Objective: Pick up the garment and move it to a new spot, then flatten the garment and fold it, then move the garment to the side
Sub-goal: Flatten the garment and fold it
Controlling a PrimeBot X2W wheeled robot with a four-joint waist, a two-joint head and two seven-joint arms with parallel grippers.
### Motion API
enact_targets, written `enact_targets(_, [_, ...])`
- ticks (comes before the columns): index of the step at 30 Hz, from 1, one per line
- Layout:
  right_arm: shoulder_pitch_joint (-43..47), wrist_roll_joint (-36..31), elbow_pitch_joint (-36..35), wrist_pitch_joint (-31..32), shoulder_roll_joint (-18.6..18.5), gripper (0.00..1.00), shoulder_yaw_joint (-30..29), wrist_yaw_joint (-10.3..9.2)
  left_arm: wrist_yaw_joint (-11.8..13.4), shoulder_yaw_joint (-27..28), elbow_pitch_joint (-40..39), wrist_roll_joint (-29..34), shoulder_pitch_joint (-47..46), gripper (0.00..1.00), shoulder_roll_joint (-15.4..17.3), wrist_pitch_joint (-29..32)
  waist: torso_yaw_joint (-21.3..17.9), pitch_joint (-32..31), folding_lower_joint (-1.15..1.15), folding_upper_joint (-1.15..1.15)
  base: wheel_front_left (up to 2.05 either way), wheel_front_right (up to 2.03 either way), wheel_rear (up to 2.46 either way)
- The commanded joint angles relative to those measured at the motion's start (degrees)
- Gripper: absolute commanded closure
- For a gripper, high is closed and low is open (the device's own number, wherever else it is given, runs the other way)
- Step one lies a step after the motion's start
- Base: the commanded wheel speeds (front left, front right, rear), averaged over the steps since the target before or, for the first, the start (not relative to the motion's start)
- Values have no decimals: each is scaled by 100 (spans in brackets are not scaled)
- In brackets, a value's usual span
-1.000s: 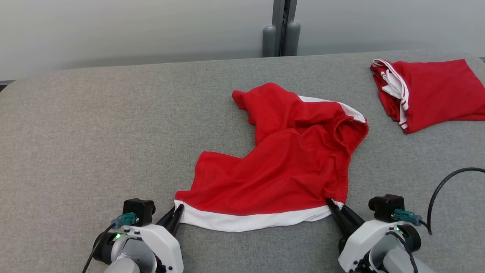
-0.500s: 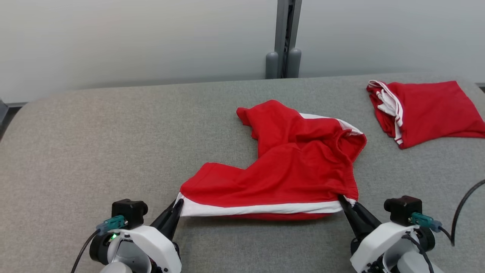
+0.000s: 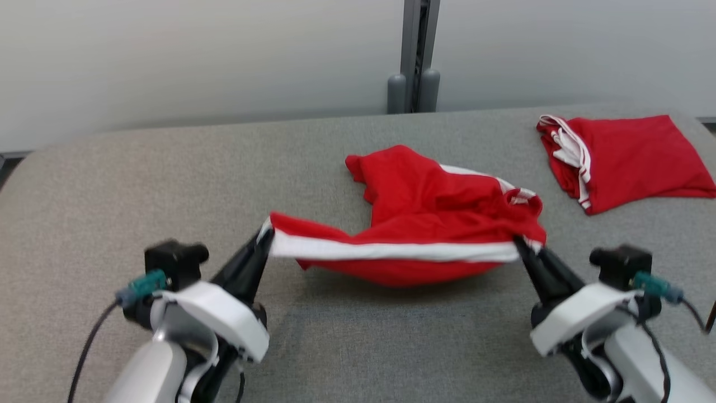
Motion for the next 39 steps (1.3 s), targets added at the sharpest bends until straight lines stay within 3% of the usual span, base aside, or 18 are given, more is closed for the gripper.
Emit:
enact_targets(1, [-259,-2,-17,54,-76,100,12,2,-50,64,13,-45,-309,100,20,16,-35,310,0,0,0,0,0])
enact_targets(8, [-1576,88,9,238,-469,100,79,1,-229,87,421,-22,-1851,100,-19,105,0,1297,0,0,0,0,0])
enact_targets(14, [-3284,41,100,517,-992,100,492,1,-357,120,1284,-95,-3843,100,-50,351,55,2412,0,0,0,0,0])
enact_targets(15, [-3835,102,161,543,-1022,100,661,1,-386,180,1635,-146,-4506,100,-80,406,68,2708,0,0,0,0,0])
enact_targets(20, [-4907,118,383,583,-1105,100,974,1,-404,189,2329,-56,-5776,100,-11,385,58,3184,0,0,0,0,0])
enact_targets(31, [-7162,662,1024,411,-1072,100,1683,1,-436,103,3851,256,-8320,100,4,-344,147,3740,0,0,0,0,0])
enact_targets(39, [-8421,948,1410,-3,-964,100,1659,0,-282,227,4538,381,-9490,100,2,-1174,190,3856,0,0,0,0,0])
